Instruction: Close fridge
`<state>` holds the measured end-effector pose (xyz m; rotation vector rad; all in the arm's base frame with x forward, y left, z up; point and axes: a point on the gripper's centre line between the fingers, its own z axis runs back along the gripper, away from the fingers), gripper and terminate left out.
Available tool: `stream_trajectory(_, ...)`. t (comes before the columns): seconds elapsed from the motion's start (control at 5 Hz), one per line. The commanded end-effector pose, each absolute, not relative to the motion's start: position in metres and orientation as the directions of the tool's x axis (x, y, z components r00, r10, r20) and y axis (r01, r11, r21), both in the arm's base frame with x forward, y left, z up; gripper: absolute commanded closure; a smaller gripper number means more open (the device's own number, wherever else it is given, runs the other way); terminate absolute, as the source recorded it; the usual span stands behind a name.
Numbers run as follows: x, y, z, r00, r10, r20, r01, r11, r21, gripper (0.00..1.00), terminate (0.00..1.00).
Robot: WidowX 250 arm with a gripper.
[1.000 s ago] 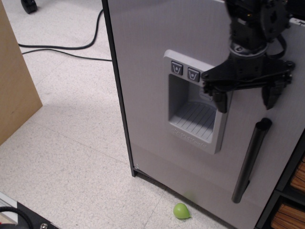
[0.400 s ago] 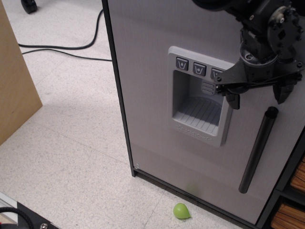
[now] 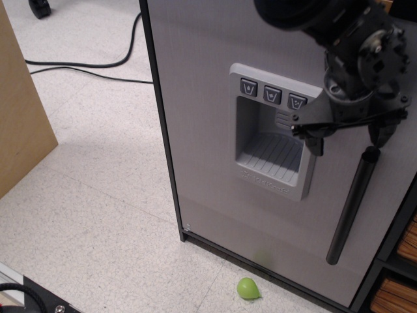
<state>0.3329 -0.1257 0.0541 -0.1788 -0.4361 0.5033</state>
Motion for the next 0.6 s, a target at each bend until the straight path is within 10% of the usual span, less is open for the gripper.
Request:
stream_trajectory(0.0, 0.3012, -0.1149, 0.0902, 0.805, 0.467, 0.366, -0.367, 0.877, -0.311, 0.0, 0.0)
stream_trajectory(0.2, 0.3012, -0.1149, 0.0902, 0.805, 0.467, 0.366, -0.367, 0.877, -0.311, 0.0, 0.0)
stream_trajectory(0.4, 0.3012, -0.1149, 0.0902, 0.805, 0.467, 0.366, -0.367, 0.877, -0.311, 0.0, 1.0)
